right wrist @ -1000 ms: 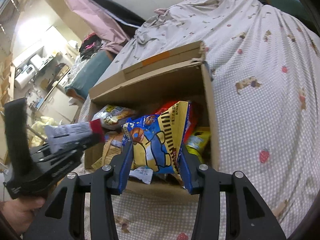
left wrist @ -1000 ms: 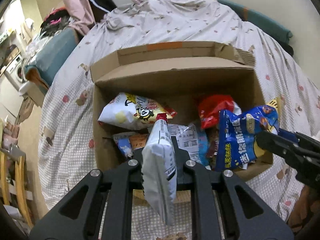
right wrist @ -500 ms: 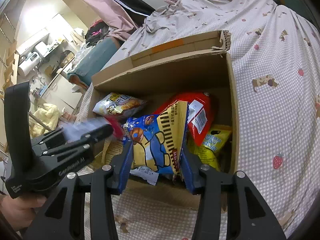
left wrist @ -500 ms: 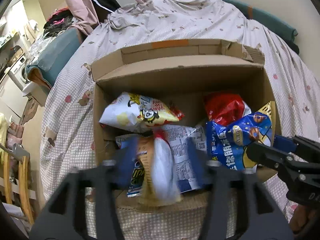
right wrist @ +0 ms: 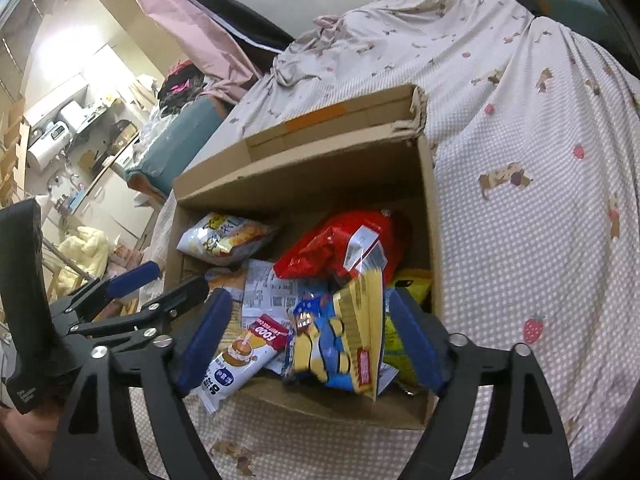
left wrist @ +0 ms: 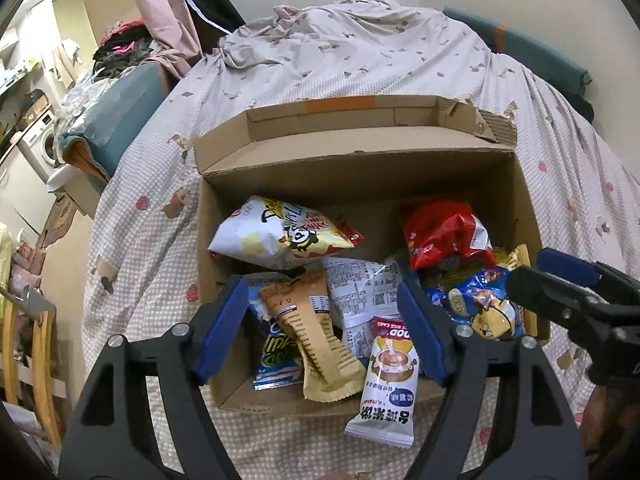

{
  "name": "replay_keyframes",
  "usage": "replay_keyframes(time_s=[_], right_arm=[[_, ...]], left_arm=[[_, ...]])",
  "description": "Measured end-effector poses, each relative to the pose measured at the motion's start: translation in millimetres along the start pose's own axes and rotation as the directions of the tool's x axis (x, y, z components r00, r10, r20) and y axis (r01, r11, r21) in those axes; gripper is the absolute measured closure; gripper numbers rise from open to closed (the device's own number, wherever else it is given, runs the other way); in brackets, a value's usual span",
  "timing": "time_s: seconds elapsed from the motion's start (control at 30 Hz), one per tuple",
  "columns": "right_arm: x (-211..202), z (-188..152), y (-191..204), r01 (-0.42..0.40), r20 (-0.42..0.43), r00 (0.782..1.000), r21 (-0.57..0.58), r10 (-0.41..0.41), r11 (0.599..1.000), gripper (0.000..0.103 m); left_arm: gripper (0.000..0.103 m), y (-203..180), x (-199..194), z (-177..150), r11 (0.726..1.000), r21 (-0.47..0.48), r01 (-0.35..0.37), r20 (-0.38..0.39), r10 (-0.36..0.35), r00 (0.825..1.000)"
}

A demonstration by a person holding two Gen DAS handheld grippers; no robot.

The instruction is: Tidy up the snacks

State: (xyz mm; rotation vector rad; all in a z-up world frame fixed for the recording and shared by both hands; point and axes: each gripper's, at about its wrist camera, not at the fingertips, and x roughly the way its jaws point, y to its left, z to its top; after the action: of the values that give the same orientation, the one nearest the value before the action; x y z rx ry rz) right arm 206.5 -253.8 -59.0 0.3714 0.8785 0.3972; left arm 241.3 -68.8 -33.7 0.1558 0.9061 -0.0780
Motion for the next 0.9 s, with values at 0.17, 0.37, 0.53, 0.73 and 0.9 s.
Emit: replay_keyframes(time_s=[0.17,0.37,0.53,0.73,0.9], right_arm=[[-12.5,1.3,4.6,0.039,0.04,0.998,-0.025,-0.038,0.999,0.007],[-34.9,-2.9,9.4,0.056,0.089,0.995,-0.038,-0.052,0.998,0.003],[-54.2,-8.8,9.5,0.064,0.115,0.991,-0.018,-0.062,0.998,0.001],[-74.3,-26.3,19.2,0.095,0.132,0.987,-0.05,-0.088,0.994,0.0],[-84.2,-45.1,30.8,0.142,0.133,0.983,-0.089,-0.129,0.986,0.0]], left_arm=[[0.029,4.1,-13.3,-0.2,1.0,-0.003,-0.005,0.03,0.005,1.0],[0.014,12.8,-33.0,-3.7,0.999,-0.031,0.009,0.069,-0.007,0.998],[0.011,23.5,-53.1,-15.1,0.998,-0.062,0.006,0.114,0.001,0.994],[0.01,35.4,-74.0,-41.1,0.996,-0.085,-0.014,0.137,0.026,0.99],[0.01,42.1,-92.6,-68.0,0.995,-0.092,-0.036,0.162,0.051,0.986]])
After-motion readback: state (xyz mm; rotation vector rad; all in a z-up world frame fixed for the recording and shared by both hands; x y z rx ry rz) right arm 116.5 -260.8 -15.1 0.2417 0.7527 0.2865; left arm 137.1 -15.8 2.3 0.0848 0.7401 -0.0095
